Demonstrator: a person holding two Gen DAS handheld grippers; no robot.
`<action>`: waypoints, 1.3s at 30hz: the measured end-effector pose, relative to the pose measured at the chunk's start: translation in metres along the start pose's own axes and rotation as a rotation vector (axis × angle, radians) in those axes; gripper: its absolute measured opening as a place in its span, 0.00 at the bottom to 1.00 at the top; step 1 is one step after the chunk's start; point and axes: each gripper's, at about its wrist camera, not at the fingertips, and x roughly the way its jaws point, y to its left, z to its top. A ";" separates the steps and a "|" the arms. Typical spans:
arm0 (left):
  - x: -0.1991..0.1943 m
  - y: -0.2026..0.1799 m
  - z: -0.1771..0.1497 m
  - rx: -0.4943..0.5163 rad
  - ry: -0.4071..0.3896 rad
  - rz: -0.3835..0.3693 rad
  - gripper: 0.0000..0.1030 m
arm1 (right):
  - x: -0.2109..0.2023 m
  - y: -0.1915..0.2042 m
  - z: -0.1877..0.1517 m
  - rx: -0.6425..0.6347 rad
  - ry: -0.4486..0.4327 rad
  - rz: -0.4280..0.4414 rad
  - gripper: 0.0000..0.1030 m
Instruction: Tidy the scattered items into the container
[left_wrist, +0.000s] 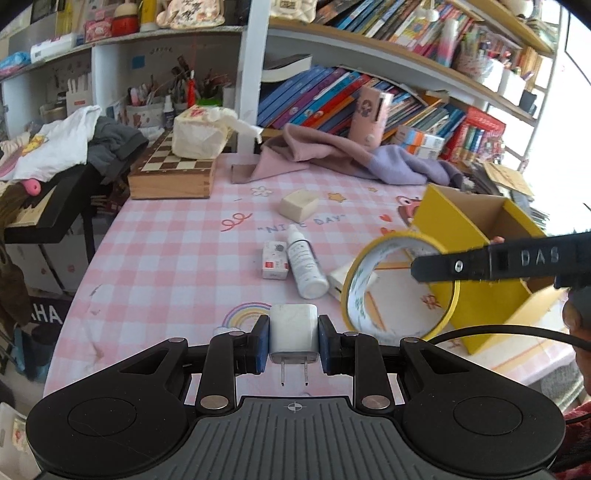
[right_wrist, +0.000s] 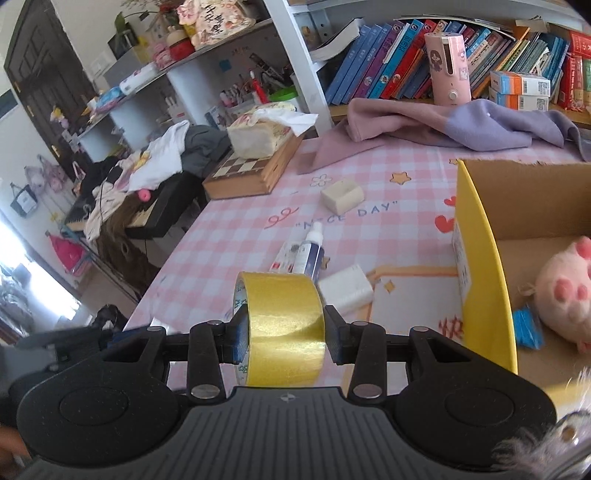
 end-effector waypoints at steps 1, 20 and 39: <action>-0.004 -0.002 -0.002 0.003 -0.004 -0.004 0.24 | -0.003 0.001 -0.004 0.000 0.001 -0.001 0.37; -0.095 -0.025 -0.081 -0.035 -0.047 -0.034 0.24 | -0.074 0.038 -0.105 -0.001 -0.008 -0.059 0.37; -0.107 -0.076 -0.104 0.063 -0.028 -0.192 0.24 | -0.138 0.013 -0.162 0.125 -0.026 -0.205 0.37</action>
